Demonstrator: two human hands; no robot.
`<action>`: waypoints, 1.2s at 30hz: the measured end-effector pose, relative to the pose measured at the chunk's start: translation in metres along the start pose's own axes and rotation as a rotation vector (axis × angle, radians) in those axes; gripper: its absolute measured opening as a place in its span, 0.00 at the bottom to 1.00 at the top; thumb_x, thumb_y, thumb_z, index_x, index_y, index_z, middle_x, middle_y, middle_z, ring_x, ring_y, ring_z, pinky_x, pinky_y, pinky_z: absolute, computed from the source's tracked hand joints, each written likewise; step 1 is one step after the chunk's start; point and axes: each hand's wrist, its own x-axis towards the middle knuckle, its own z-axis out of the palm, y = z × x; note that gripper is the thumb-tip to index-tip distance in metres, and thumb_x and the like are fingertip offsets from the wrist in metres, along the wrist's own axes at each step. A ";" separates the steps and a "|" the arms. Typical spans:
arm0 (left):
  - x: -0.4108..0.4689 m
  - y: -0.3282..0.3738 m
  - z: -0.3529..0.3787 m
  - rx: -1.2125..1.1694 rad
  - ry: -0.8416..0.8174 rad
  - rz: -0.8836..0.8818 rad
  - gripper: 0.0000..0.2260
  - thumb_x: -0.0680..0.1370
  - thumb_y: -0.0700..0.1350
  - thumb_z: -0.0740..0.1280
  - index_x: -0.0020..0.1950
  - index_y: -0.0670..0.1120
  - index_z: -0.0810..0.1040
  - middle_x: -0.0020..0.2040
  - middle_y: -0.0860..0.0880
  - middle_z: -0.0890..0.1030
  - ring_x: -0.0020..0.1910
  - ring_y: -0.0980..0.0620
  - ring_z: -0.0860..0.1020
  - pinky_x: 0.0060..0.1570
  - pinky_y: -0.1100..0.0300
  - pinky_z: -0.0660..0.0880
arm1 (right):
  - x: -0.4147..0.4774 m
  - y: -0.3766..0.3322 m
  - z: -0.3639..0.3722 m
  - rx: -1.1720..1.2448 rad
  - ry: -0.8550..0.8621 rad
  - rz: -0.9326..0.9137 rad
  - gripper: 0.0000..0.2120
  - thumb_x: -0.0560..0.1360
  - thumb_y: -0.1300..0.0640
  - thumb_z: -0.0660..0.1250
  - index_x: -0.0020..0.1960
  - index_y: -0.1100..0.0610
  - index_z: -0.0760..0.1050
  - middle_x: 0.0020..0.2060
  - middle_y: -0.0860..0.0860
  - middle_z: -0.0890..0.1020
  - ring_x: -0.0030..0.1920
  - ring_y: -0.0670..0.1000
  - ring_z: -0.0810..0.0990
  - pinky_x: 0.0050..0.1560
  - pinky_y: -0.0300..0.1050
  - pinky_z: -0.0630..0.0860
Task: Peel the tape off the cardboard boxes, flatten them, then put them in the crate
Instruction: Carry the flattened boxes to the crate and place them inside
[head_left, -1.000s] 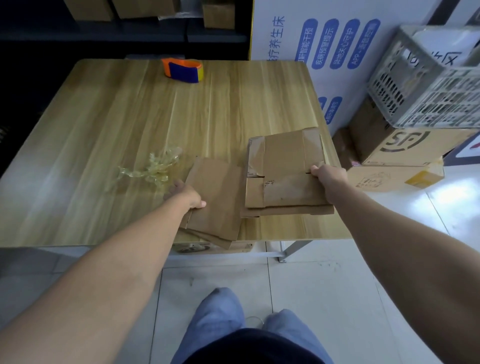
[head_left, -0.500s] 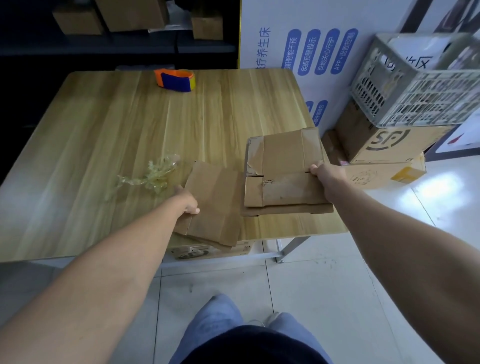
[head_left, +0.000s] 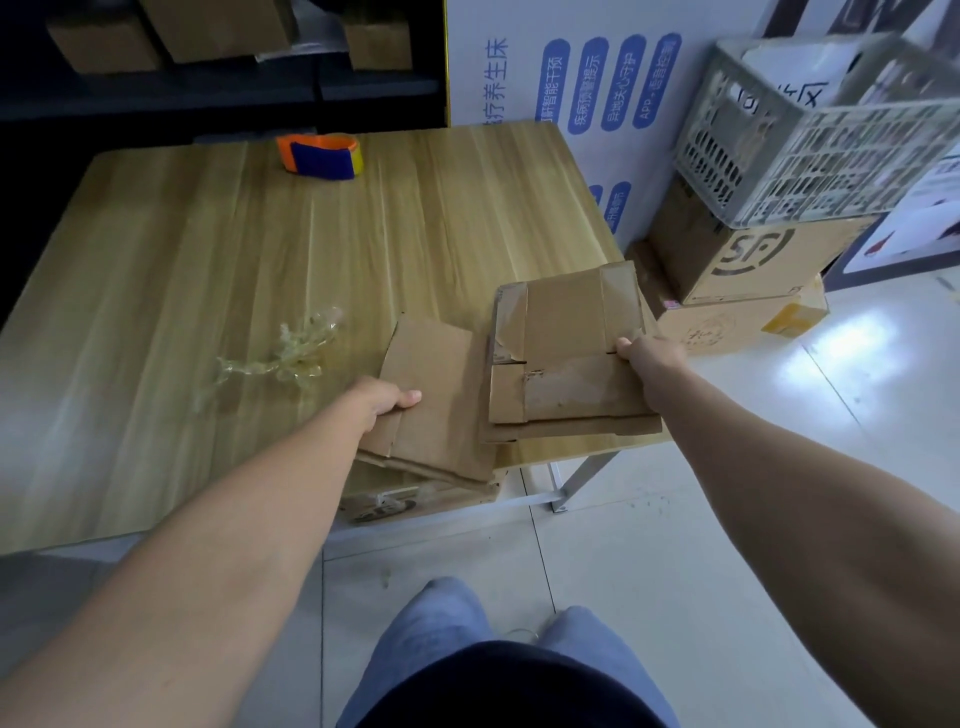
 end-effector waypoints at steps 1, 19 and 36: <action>-0.001 0.006 -0.002 -0.012 0.014 0.023 0.33 0.68 0.47 0.77 0.66 0.36 0.69 0.67 0.41 0.72 0.65 0.42 0.71 0.62 0.52 0.68 | 0.001 -0.002 -0.002 0.010 0.017 0.017 0.20 0.76 0.50 0.65 0.62 0.61 0.71 0.54 0.57 0.77 0.53 0.54 0.75 0.54 0.47 0.73; -0.051 0.231 -0.004 -0.225 0.179 0.399 0.29 0.70 0.42 0.75 0.67 0.38 0.67 0.66 0.41 0.73 0.62 0.42 0.73 0.60 0.53 0.70 | 0.038 -0.072 -0.136 0.328 0.260 -0.026 0.23 0.73 0.50 0.68 0.63 0.61 0.71 0.58 0.56 0.77 0.57 0.59 0.75 0.60 0.54 0.71; -0.129 0.471 0.210 -0.337 -0.014 0.526 0.20 0.70 0.41 0.75 0.59 0.38 0.74 0.55 0.40 0.80 0.49 0.43 0.80 0.53 0.48 0.76 | 0.245 -0.118 -0.385 0.405 0.207 -0.193 0.15 0.74 0.54 0.68 0.57 0.61 0.76 0.55 0.58 0.79 0.46 0.55 0.75 0.46 0.44 0.70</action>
